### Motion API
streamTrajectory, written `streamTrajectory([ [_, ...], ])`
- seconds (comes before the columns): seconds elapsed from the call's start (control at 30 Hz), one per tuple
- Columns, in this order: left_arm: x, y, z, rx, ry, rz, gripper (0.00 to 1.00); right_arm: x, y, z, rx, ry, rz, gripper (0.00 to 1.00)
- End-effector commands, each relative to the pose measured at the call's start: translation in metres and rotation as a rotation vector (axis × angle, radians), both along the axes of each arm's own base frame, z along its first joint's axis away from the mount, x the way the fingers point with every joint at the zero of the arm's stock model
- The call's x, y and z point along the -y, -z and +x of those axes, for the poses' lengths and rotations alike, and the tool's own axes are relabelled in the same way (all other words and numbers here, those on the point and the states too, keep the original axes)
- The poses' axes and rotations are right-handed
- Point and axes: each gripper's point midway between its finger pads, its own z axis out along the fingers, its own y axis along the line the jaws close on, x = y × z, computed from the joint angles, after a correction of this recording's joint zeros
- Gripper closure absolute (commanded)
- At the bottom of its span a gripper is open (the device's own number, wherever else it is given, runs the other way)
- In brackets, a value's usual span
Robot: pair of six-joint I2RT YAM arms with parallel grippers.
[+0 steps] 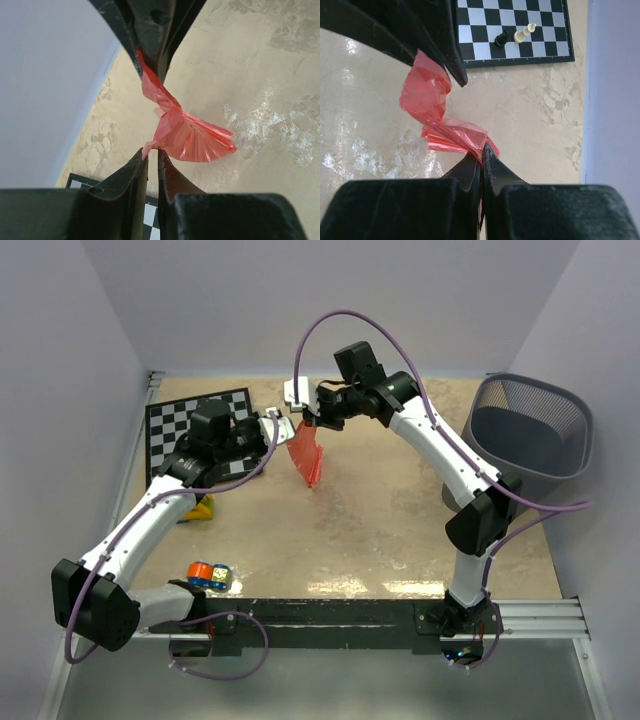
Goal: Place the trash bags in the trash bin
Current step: Unfold the trash bag at the center of the board.
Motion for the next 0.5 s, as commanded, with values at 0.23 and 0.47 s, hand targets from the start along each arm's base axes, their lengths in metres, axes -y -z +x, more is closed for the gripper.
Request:
streamTrajectory([
  [0.23, 0.006, -0.04, -0.003, 0.003, 0.059, -0.115, 0.65, -0.005, -0.024, 0.003, 0.01, 0.042, 0.061, 1.0],
  [0.47, 0.009, -0.048, -0.002, -0.02, 0.059, -0.146, 0.61, -0.01, -0.025, 0.007, -0.014, 0.056, 0.08, 1.0],
])
